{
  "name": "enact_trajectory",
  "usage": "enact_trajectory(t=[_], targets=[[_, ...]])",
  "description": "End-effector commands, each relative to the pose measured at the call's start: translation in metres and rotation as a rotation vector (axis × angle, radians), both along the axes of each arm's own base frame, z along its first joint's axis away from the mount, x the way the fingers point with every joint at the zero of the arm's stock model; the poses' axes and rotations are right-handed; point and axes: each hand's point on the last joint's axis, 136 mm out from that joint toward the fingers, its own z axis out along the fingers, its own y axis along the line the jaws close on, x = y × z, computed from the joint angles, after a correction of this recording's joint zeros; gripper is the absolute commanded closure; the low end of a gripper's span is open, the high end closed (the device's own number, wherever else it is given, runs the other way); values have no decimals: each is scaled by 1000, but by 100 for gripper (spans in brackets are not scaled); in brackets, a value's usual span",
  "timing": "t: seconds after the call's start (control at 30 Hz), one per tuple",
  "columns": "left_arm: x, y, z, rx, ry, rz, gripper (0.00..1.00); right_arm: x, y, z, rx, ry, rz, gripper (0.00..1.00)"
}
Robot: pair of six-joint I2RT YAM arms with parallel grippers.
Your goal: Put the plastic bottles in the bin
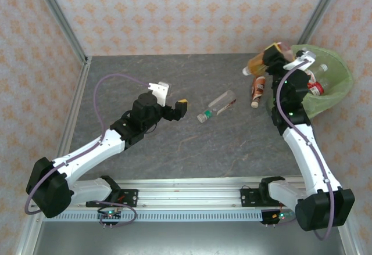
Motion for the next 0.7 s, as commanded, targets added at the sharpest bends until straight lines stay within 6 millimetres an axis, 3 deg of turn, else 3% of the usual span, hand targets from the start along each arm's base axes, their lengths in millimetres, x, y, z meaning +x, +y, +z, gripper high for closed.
enact_trajectory(t=[0.0, 0.27, 0.67], targets=[[4, 3, 4, -1, -2, 22, 0, -15, -29, 43, -25, -113, -103, 74], [10, -3, 1, 17, 15, 12, 0, -26, -92, 41, -122, -42, -319, 74], [14, -5, -2, 28, 30, 18, 0, -38, -154, 25, -285, 138, -550, 74]])
